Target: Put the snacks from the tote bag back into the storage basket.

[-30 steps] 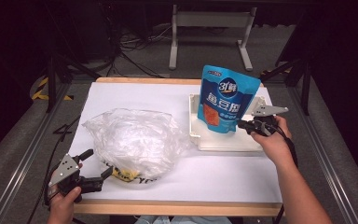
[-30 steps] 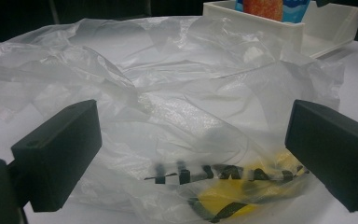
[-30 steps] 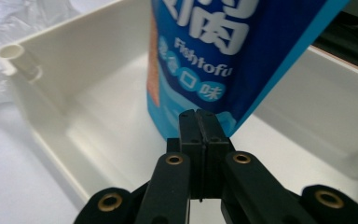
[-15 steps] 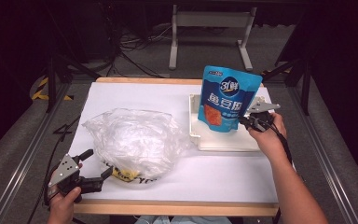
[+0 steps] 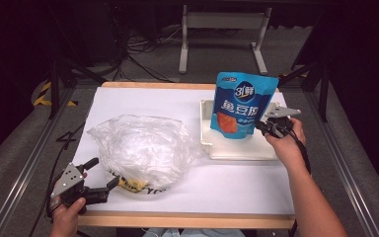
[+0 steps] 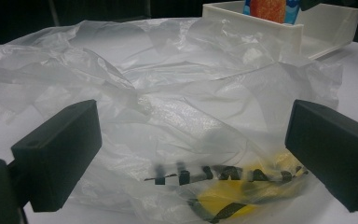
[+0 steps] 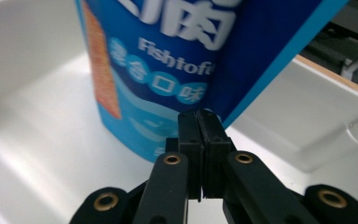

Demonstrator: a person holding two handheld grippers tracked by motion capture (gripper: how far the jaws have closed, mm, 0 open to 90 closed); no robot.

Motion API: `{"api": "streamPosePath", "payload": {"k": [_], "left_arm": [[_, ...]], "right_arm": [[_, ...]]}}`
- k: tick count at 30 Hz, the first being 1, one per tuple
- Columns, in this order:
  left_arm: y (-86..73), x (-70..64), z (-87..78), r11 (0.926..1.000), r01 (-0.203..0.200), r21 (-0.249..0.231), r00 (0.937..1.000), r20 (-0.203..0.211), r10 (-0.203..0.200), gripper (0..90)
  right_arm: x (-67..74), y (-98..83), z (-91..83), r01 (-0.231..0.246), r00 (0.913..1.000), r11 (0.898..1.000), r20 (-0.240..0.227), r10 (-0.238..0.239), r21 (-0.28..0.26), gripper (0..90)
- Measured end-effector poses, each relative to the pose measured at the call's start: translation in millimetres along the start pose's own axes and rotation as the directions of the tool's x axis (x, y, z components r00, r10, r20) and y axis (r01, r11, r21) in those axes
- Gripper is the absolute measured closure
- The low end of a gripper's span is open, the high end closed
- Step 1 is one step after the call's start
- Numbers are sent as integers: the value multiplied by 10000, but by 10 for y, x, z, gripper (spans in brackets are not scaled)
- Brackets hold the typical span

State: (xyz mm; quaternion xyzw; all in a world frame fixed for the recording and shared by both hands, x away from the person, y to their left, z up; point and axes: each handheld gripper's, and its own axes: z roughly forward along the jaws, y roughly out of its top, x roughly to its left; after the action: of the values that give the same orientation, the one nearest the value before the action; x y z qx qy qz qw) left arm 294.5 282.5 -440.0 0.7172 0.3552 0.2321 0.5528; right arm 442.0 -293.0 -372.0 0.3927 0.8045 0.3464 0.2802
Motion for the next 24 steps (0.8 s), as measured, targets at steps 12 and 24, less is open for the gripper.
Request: {"api": "streamPosePath", "payload": {"k": [12,24], "left_arm": [[3,-18,8,10000,-46,10,10000,68,46,44],[15,-32,26,9999,-136,30,9997,212,135,44]], "right_arm": [[302,53,-523,153,9895,9829,-1387,-413,-1835,520],[663,1,-794,-73,9463,9564,-3112,-877,-2920,257]]}}
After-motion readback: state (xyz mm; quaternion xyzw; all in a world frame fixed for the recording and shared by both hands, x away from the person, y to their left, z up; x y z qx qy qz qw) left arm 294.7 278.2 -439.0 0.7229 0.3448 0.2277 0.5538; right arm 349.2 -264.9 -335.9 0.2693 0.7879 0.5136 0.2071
